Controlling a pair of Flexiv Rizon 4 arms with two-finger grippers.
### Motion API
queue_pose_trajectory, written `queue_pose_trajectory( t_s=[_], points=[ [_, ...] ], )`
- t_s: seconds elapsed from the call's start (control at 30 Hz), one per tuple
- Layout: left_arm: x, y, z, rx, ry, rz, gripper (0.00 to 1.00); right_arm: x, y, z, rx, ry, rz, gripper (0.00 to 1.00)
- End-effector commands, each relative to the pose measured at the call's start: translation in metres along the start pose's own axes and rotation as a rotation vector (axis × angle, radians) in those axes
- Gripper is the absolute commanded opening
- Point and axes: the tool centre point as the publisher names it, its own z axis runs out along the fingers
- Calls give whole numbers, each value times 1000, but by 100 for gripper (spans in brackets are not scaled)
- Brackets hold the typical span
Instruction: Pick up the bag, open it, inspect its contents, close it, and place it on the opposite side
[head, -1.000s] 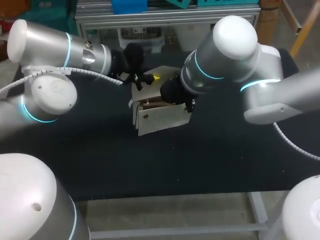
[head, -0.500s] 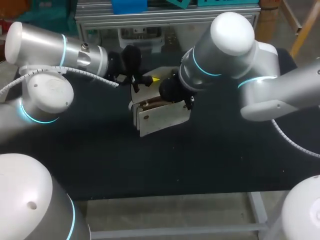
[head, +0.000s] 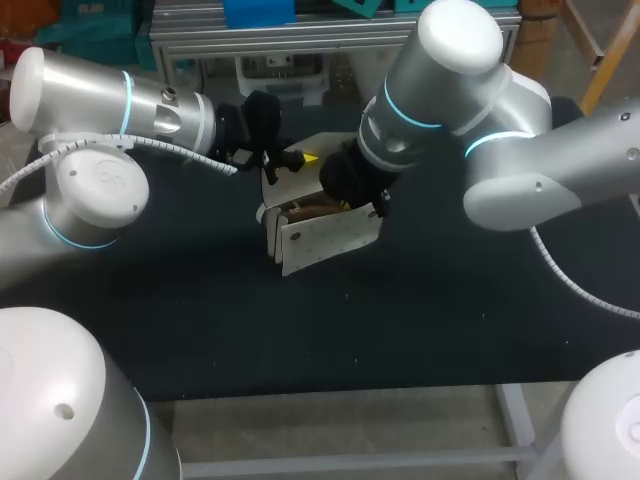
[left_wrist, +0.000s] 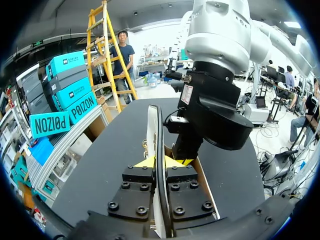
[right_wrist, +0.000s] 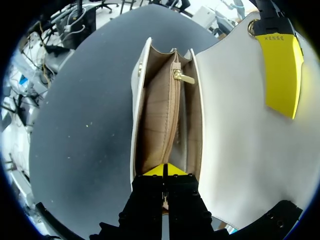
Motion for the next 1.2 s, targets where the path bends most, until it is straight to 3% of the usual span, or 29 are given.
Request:
queue_pose_trajectory(
  t_s=[0.03, 0.07, 0.13, 0.17, 0.2, 0.3, 1.2],
  points=[
    [3, -1, -3, 9, -1, 6, 0, 0, 0, 7, 13, 92, -36, 7],
    [4, -1, -3, 10, 0, 8, 0, 1, 0, 10, 15, 104, -41, 29],
    [4, -1, -3, 10, 0, 11, 0, 2, 0, 15, 13, 125, -51, 50],
    [5, -1, -3, 10, 1, 13, 0, 2, 0, 16, 13, 132, -52, 73],
    [5, -1, -3, 10, 2, 15, 0, 2, 0, 18, 13, 139, -54, 84],
    [7, -1, -3, 12, 5, 23, 0, 3, 0, 21, 8, 145, -55, 100],
    [10, 0, -3, 15, 15, 69, 0, 6, 2, 19, 16, 154, -57, 100]
  ],
)
